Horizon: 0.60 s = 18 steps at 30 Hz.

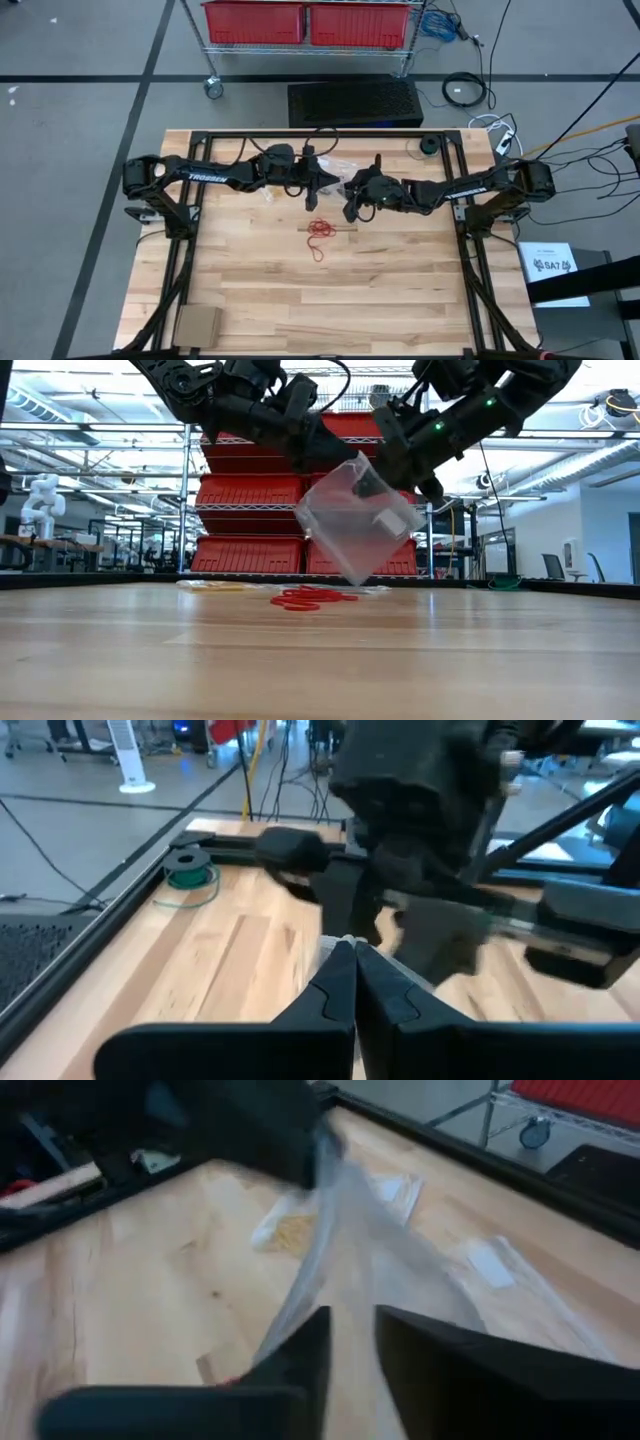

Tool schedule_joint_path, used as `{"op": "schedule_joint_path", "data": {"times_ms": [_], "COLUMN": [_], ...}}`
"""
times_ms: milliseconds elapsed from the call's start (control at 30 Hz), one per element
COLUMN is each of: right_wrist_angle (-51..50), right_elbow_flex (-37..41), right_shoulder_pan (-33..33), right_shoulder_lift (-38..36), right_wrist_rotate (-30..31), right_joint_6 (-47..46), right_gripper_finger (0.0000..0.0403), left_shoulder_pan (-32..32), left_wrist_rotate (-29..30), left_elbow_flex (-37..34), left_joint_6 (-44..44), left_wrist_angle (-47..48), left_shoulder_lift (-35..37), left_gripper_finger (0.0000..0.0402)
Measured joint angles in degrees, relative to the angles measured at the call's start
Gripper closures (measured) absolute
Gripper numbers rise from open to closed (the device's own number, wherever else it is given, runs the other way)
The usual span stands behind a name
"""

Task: Sort rubber bands
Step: Open the bottom right transparent zip bag

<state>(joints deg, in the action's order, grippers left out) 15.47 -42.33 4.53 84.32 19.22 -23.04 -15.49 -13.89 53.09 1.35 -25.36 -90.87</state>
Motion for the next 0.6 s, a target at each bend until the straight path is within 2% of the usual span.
{"op": "schedule_joint_path", "data": {"times_ms": [100,233,467,600], "right_wrist_angle": [0.86,4.23,12.00,12.87], "right_elbow_flex": [-0.02,0.00,-0.04,-0.02], "right_shoulder_pan": [0.40,0.51,0.51,0.68], "right_shoulder_lift": [0.88,1.68,3.53,3.55], "right_wrist_rotate": [0.14,-0.24,-4.38,-0.69], "right_joint_6": [1.01,2.73,5.78,5.81], "right_gripper_finger": [0.0394,0.0399,0.0401,0.0378], "left_shoulder_pan": [0.55,1.01,1.01,1.01], "left_wrist_rotate": [-0.19,-0.23,0.11,0.49], "left_elbow_flex": [-0.01,-0.03,-0.03,-0.03], "left_joint_6": [-1.09,-2.37,-4.06,-4.11], "left_wrist_angle": [-3.38,-5.91,-8.46,-8.61], "left_shoulder_lift": [-1.07,-1.72,-1.84,-1.84], "left_gripper_finger": [0.0402,0.0402,0.0402,0.0401]}}
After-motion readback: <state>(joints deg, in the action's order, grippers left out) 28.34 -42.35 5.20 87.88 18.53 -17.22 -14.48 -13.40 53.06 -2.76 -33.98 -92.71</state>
